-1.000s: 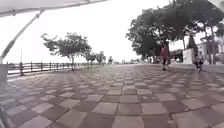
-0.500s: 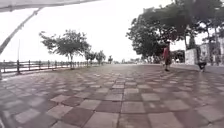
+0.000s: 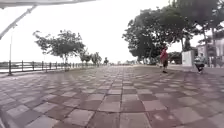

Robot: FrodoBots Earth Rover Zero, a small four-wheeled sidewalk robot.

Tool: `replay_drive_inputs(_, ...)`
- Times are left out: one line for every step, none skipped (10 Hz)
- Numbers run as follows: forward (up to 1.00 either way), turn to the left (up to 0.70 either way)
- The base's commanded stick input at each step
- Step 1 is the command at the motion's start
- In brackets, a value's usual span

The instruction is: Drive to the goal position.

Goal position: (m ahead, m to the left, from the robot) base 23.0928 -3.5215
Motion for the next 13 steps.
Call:
replay_drive_inputs(0.7, 0.0)
replay_drive_inputs(0.85, 0.0)
replay_drive_inputs(0.85, 0.0)
replay_drive_inputs(0.94, 0.0)
replay_drive_inputs(1.0, 0.0)
replay_drive_inputs(1.0, 0.0)
replay_drive_inputs(1.0, 0.0)
replay_drive_inputs(1.0, -0.08)
replay_drive_inputs(1.0, -0.24)
replay_drive_inputs(1.0, -0.39)
replay_drive_inputs(1.0, -0.39)
replay_drive_inputs(1.0, -0.39)
replay_drive_inputs(1.0, -0.32)
